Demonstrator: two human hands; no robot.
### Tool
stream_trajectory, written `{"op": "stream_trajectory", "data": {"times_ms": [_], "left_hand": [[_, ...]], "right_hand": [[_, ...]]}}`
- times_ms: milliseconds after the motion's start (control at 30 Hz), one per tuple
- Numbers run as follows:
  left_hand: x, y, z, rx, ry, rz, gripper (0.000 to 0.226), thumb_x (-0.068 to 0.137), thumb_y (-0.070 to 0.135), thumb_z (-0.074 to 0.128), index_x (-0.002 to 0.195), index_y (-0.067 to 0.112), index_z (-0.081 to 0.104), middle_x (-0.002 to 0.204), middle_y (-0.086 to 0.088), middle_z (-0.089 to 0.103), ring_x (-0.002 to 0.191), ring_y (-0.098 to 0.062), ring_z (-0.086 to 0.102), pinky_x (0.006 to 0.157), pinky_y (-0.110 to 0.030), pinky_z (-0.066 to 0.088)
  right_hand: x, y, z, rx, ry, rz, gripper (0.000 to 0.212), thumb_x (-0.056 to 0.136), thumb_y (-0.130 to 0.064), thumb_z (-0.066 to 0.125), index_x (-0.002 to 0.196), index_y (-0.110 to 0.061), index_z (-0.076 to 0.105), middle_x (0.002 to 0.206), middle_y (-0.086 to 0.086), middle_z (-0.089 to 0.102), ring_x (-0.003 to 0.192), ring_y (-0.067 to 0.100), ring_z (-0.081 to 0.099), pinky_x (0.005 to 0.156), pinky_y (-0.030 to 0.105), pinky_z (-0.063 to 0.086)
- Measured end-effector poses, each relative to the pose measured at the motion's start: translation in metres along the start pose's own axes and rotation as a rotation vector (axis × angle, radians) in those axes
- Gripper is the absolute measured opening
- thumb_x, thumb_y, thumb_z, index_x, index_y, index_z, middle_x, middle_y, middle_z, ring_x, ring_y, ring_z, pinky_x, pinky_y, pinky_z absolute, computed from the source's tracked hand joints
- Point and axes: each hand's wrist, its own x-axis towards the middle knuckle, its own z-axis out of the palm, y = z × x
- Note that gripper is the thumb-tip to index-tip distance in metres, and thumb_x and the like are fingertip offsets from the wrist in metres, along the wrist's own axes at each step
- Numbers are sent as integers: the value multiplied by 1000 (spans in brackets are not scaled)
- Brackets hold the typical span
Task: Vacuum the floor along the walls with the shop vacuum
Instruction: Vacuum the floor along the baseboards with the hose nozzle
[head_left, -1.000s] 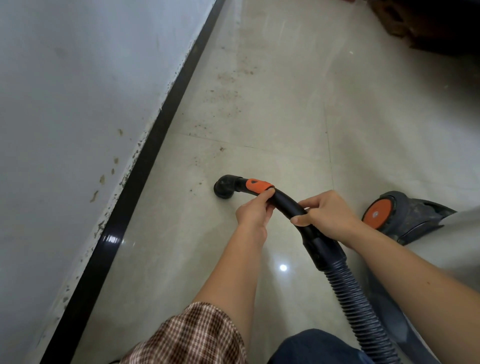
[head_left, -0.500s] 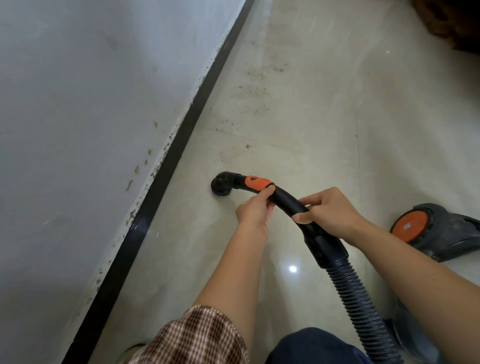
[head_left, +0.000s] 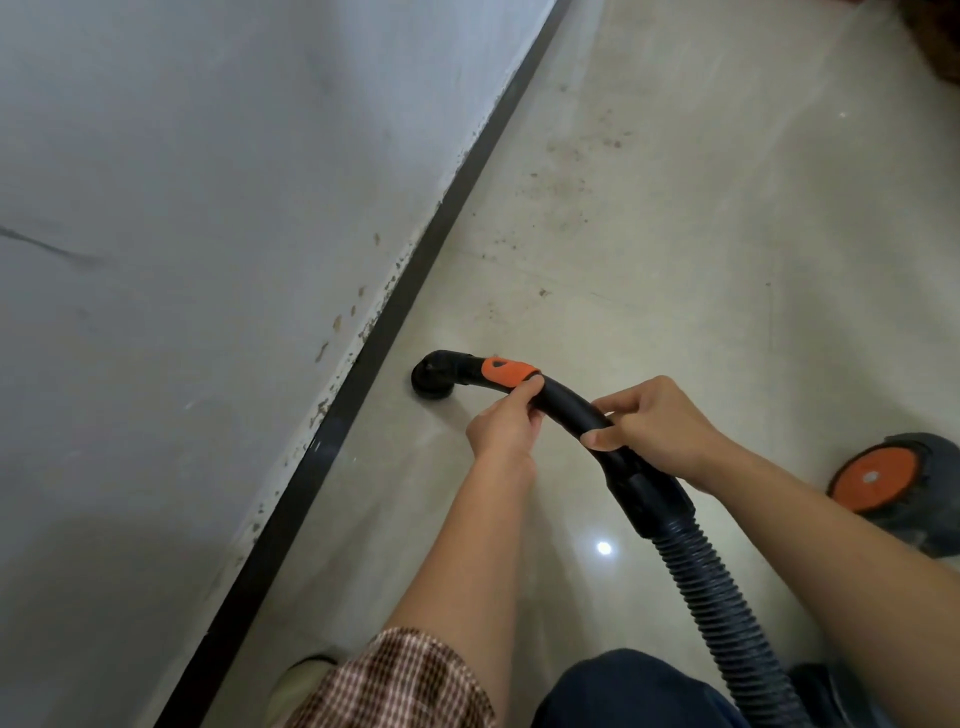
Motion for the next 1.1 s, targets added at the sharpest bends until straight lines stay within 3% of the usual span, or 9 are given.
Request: {"op": "stream_trajectory", "data": {"times_ms": [333,700,833,900,967,1100], "left_hand": [[2,16,-26,-57,37,82,15,79,1,77,82,3,63,79,-7,70,55,-4,68,56,-13,54],[14,29,-18,-38,-29,90,11,81,3,75,90,2,67,85,-7,72,61,-4,69,57,-11,53],[22,34,-11,-30,-51,79,16,83,3,73,98,1,67,92,-8,71,72,-5,68,60,-11,54],[25,36,-9,-30,-46,71,12,83,3,73,93,2,67,90,-7,71,73,-6,67,62,-12,54],[28,35,-8,-30,-37,63,11,82,3,74,91,3,67,87,-6,71,71,-5,68,63,-12,54],[31,30,2,-60,-33,68,10,79,1,76,84,4,68,71,-2,73,60,-4,70,56,-12,53]], "right_hand": [[5,-14,24,19,-61,-36,15,74,-4,75,86,-13,79,78,19,73,60,24,65,78,48,60],[13,-21,30,61,0,-64,19,74,-9,78,91,-17,78,75,12,74,60,18,65,79,42,59],[19,-24,30,71,34,-72,19,74,-10,78,92,-17,78,76,13,74,70,30,69,80,43,59],[23,-24,30,68,40,-71,19,74,-10,78,92,-16,78,77,13,74,76,33,70,81,44,59],[26,-24,30,56,35,-65,17,74,-10,77,90,-16,78,76,14,74,69,29,68,81,44,58],[31,-19,22,63,40,-31,19,73,-8,78,88,-20,78,74,10,75,67,21,68,82,44,59]]}}
